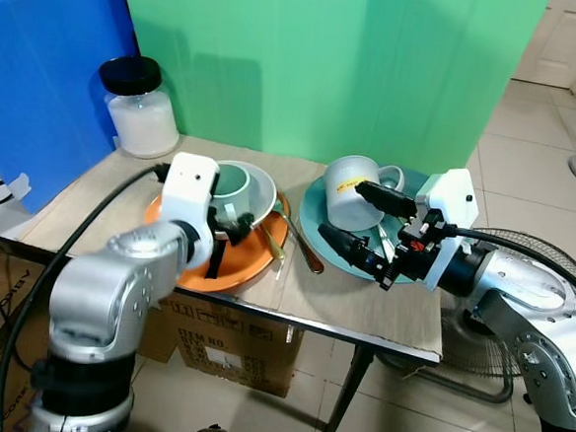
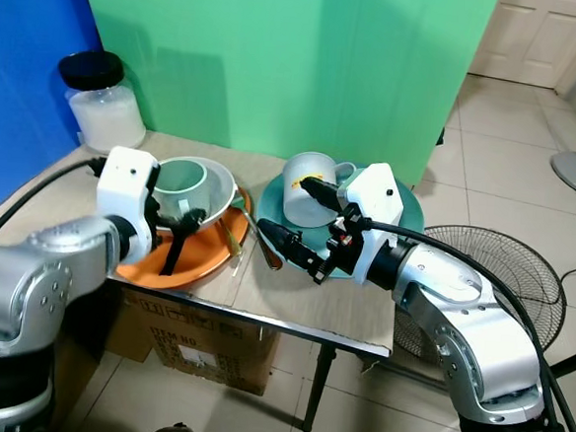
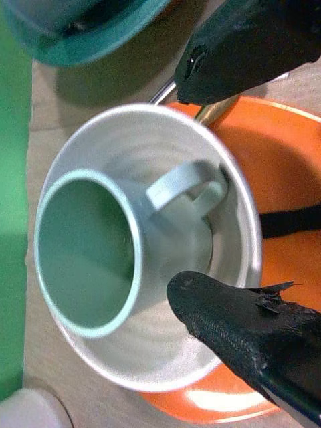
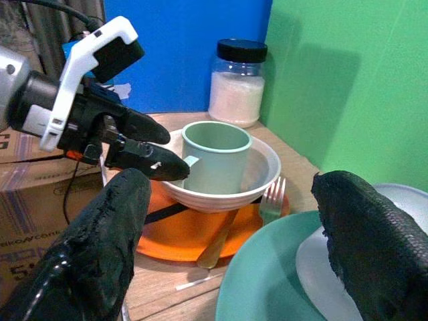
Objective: Setting the table
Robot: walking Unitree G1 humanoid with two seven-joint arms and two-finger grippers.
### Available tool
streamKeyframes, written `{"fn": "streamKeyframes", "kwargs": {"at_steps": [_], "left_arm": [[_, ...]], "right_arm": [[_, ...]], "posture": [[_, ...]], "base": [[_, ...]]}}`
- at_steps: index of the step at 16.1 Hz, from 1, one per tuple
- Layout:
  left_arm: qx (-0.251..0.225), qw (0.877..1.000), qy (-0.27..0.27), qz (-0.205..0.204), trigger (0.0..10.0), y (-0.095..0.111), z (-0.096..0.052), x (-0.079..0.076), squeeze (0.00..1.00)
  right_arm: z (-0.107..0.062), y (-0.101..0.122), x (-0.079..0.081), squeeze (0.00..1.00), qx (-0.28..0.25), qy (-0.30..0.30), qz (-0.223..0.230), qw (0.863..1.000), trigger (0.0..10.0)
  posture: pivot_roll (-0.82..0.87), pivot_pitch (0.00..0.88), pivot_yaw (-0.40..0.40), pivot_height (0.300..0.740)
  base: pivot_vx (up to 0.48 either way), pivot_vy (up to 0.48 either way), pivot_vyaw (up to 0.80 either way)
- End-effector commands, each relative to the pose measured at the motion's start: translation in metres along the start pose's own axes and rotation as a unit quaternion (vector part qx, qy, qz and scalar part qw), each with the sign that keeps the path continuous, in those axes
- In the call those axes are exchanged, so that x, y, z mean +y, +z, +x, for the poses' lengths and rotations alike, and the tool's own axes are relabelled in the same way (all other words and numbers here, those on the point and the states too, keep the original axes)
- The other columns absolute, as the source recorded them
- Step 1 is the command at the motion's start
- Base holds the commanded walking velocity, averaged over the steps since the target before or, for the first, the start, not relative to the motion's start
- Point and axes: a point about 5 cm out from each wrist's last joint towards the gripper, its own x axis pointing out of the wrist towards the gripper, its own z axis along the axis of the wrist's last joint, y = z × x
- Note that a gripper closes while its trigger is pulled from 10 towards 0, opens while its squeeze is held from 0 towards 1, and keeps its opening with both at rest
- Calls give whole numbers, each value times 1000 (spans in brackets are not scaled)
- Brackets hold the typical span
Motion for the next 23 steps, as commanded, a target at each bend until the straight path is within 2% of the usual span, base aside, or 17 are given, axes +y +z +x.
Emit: {"fn": "streamKeyframes", "kwargs": {"at_steps": [1,2,4,5,6,9,12,13,14,16,18,19,21,23], "left_arm": [[-3,1000,13,4,9686,3,2,5,0],[-3,1000,15,6,9686,4,4,6,0],[8,1000,18,2,8667,3,11,10,0],[9,1000,19,2,8667,2,12,10,0],[12,1000,17,1,6902,2,17,12,0],[15,1000,-1,14,6471,7,28,11,0],[29,999,-10,25,6392,5,29,9,0],[30,999,-9,25,6039,4,29,10,0],[33,999,-5,31,5137,3,28,11,0],[33,999,1,38,4980,4,25,13,0],[34,998,14,60,3098,4,14,22,0],[36,997,17,61,1412,4,12,25,0],[45,997,26,60,0,0,7,32,0],[51,996,32,58,0,-1,4,37,0]], "right_arm": [[1,4,1,0,-6,13,-9,1000,10000],[1,4,2,0,-6,15,-9,1000,10000],[1,4,4,0,-4,24,-9,1000,10000],[1,4,4,0,-4,25,-9,1000,10000],[1,3,4,0,-4,26,-8,1000,10000],[1,2,5,0,-3,34,-6,999,10000],[0,1,9,0,3,51,-2,999,10000],[-1,-1,11,0,8,58,-3,998,10000],[-2,-2,14,0,15,69,-4,997,10000],[-3,-4,16,0,21,77,-3,997,10000],[-3,-5,17,0,21,78,-3,997,10000],[-3,-5,17,0,22,79,-2,997,10000],[-4,-6,18,0,24,84,-1,996,10000],[-4,-7,19,0,28,92,0,995,10000]], "posture": [[164,0,21,740],[164,0,21,740],[166,0,23,740],[167,0,23,740],[168,0,23,740],[168,0,28,740],[166,0,33,740],[166,0,33,740],[166,0,33,740],[172,0,35,740],[177,0,34,740],[177,0,34,740],[183,0,30,740],[184,0,29,740]], "base": [[0,0,0],[0,0,0],[0,0,0],[0,0,0],[0,0,0],[0,0,0],[0,0,0],[0,0,0],[0,0,0],[0,0,0],[0,0,0],[0,0,0],[0,0,0],[0,0,0]]}}
